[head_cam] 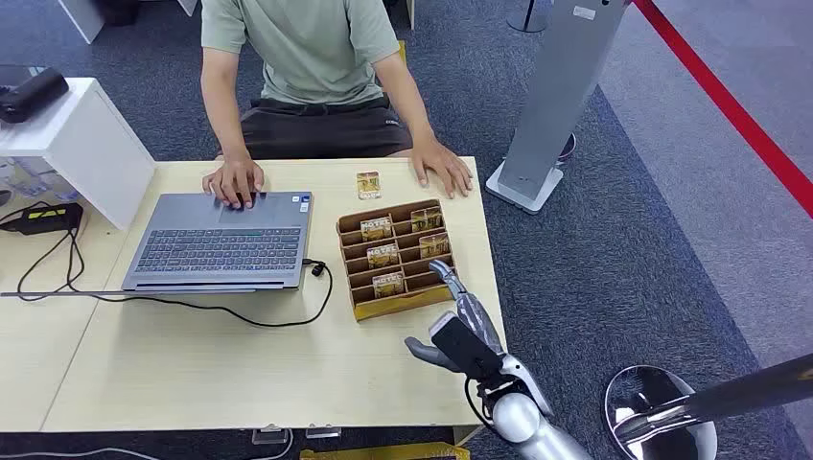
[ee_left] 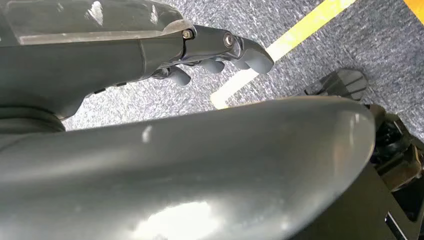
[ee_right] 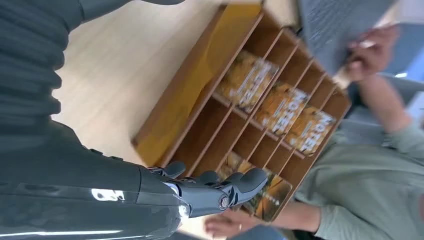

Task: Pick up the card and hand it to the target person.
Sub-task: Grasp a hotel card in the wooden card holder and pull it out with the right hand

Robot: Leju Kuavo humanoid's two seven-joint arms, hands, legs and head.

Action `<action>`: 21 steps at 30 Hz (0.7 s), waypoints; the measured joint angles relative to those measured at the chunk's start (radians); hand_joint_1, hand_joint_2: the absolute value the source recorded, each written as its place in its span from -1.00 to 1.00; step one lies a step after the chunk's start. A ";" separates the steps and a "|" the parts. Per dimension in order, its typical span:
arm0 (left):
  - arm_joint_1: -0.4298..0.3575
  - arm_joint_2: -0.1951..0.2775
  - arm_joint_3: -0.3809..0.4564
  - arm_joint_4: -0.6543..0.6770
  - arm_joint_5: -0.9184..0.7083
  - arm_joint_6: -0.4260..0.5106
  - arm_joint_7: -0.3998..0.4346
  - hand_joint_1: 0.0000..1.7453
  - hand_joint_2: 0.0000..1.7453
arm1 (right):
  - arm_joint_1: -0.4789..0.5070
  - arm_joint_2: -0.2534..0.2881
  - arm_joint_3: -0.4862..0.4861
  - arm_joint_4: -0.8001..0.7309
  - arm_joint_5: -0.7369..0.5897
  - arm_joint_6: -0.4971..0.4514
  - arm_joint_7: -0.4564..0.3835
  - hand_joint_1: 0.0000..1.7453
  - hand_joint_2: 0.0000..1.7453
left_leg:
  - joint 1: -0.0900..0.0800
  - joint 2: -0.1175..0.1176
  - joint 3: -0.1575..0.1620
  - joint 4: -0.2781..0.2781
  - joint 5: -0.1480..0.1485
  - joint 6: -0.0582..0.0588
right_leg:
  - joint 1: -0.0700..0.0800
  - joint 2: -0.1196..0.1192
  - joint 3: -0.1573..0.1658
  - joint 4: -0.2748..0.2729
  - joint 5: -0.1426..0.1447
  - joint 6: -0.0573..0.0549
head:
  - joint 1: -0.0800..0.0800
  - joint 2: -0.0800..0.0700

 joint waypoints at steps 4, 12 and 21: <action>-0.006 -0.002 0.000 0.000 -0.003 -0.004 0.010 -1.00 -1.00 | -0.070 -0.005 0.005 -0.043 0.186 0.040 0.199 -1.00 1.00 | 0.000 0.000 0.000 0.000 0.001 0.000 | 0.000 0.000 0.000 0.000 0.001 0.000 | 0.000 0.000; -0.018 -0.012 -0.001 0.000 0.005 -0.002 0.028 -1.00 -1.00 | -0.276 0.010 0.069 -0.094 0.443 0.166 0.447 -1.00 1.00 | 0.000 0.000 -0.001 0.000 0.001 0.001 | 0.000 0.000 0.000 0.001 0.001 0.000 | -0.001 0.000; -0.013 -0.024 -0.001 0.000 0.025 0.020 0.033 -1.00 -1.00 | -0.395 0.048 0.164 -0.078 0.647 0.197 0.617 -0.55 1.00 | 0.000 0.000 -0.002 0.000 0.001 0.001 | 0.000 -0.001 -0.001 0.001 0.001 0.000 | 0.000 0.000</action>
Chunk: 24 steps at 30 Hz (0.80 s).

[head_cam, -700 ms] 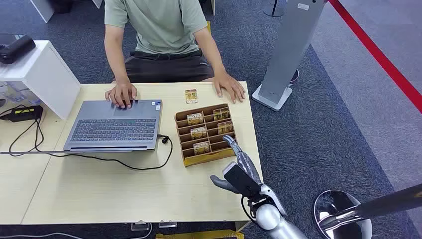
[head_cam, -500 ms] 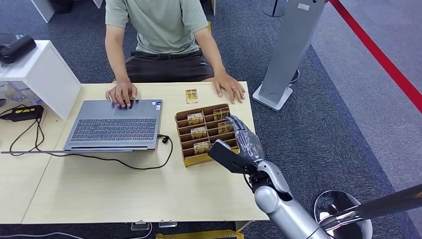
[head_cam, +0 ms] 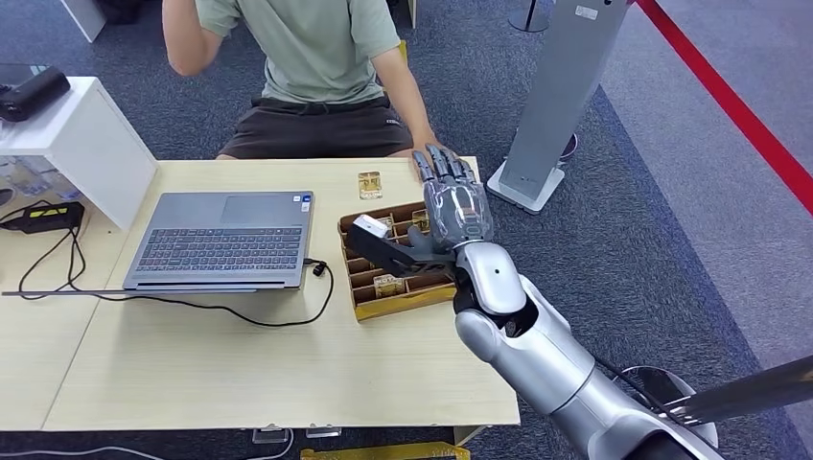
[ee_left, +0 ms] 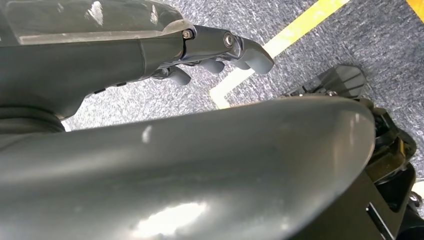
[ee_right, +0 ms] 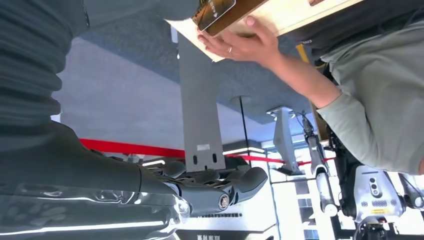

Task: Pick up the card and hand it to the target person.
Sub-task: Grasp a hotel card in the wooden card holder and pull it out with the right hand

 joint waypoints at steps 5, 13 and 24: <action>0.002 -0.005 0.000 0.000 0.001 0.005 0.001 -1.00 -1.00 | -0.012 0.017 0.029 0.031 0.000 0.013 0.027 -0.14 1.00 | 0.000 0.000 0.000 0.000 0.000 0.000 | 0.000 0.000 0.000 0.000 0.000 0.000 | 0.000 0.000; 0.003 -0.012 0.000 0.000 0.000 0.007 0.001 -1.00 -1.00 | -0.014 0.035 0.058 0.090 -0.010 0.009 0.047 -0.11 1.00 | 0.000 0.000 0.000 0.000 0.000 0.000 | 0.000 0.000 0.000 0.000 0.000 0.000 | 0.000 0.000; 0.002 -0.019 0.000 0.000 -0.021 -0.001 0.022 -1.00 -1.00 | -0.036 0.067 0.068 0.230 -0.033 -0.016 0.089 0.04 1.00 | 0.000 0.000 0.000 0.000 0.000 0.000 | 0.000 0.000 0.000 0.000 0.000 0.000 | 0.000 0.000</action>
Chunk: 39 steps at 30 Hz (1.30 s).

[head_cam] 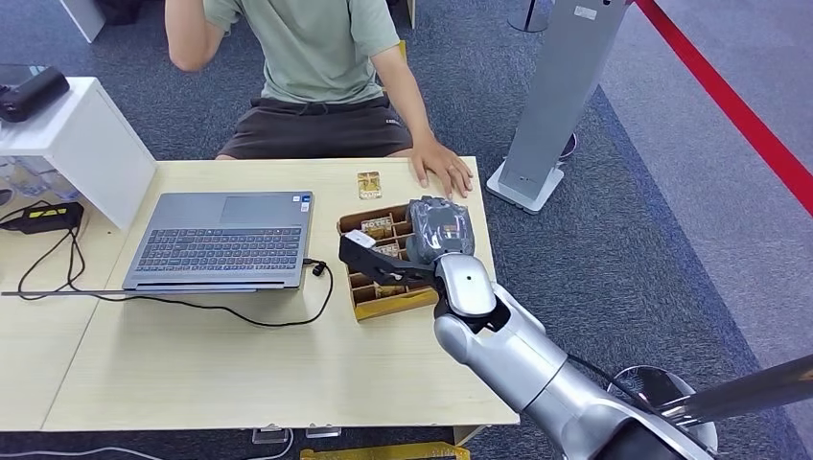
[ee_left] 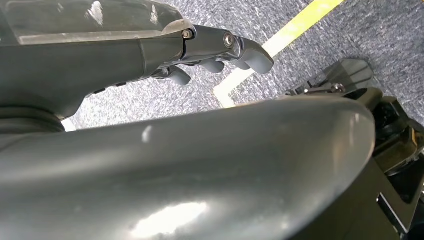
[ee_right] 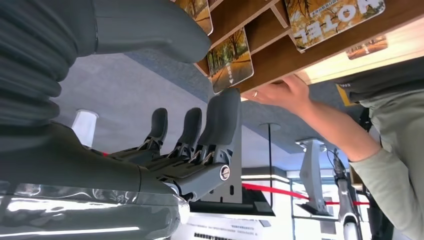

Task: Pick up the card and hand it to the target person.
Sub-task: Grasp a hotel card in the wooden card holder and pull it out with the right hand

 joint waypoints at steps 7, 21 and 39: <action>-0.001 -0.002 0.000 0.000 -0.004 -0.002 0.011 -1.00 -1.00 | -0.021 0.029 -0.004 0.108 -0.021 -0.023 0.003 0.00 1.00 | 0.000 0.000 0.000 0.000 0.000 0.000 | 0.000 0.000 0.000 0.000 0.000 0.000 | 0.000 0.000; -0.001 -0.009 -0.001 0.000 -0.004 -0.002 0.014 -1.00 -1.00 | -0.045 0.064 -0.004 0.229 -0.028 -0.043 -0.005 -0.01 1.00 | 0.000 0.000 0.000 0.000 0.000 0.000 | 0.000 0.000 0.000 0.000 0.000 0.000 | 0.000 0.000; 0.002 -0.010 -0.001 0.000 -0.013 0.000 0.014 -1.00 -1.00 | -0.036 0.064 -0.011 0.257 -0.007 -0.048 0.004 0.01 1.00 | 0.000 0.000 0.001 0.000 0.000 0.000 | 0.000 0.000 0.000 0.000 0.000 0.000 | 0.000 0.000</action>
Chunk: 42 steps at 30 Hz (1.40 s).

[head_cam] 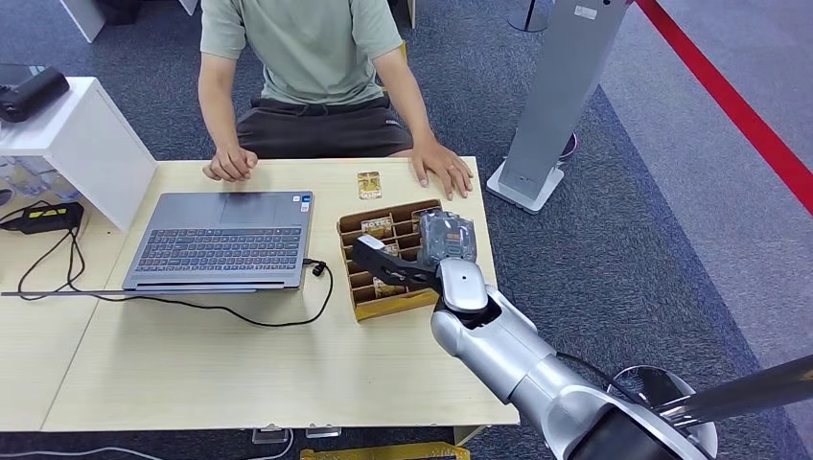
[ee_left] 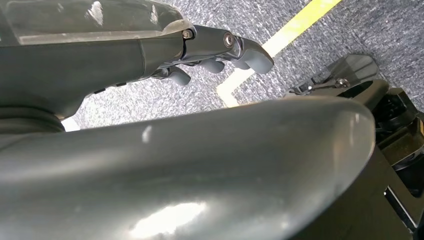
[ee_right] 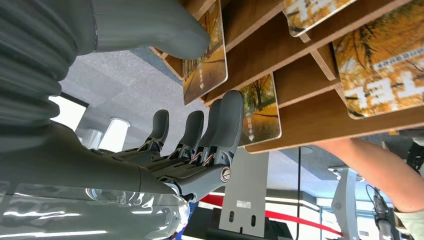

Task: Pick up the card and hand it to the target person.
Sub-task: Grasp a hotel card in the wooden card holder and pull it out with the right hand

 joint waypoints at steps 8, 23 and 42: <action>0.001 0.000 0.000 0.000 0.000 0.000 0.000 -1.00 -1.00 | 0.007 0.000 -0.002 0.004 -0.002 0.001 0.000 0.02 1.00 | 0.000 0.000 0.000 0.000 0.000 0.000 | 0.000 0.000 0.000 0.000 0.000 0.000 | 0.000 0.000; 0.005 0.000 0.000 0.000 0.000 -0.002 0.000 -1.00 -1.00 | 0.014 0.000 -0.024 0.041 -0.018 -0.016 -0.012 0.09 1.00 | 0.000 0.000 0.000 0.000 0.000 0.000 | 0.000 0.000 0.000 0.000 0.000 0.000 | 0.000 0.000; 0.005 0.000 0.000 0.000 -0.008 -0.001 0.001 -1.00 -1.00 | 0.019 -0.001 -0.032 0.049 -0.017 -0.018 -0.013 0.98 1.00 | 0.000 0.000 0.001 0.000 0.000 0.000 | 0.000 0.000 0.000 0.000 0.000 0.000 | 0.000 0.000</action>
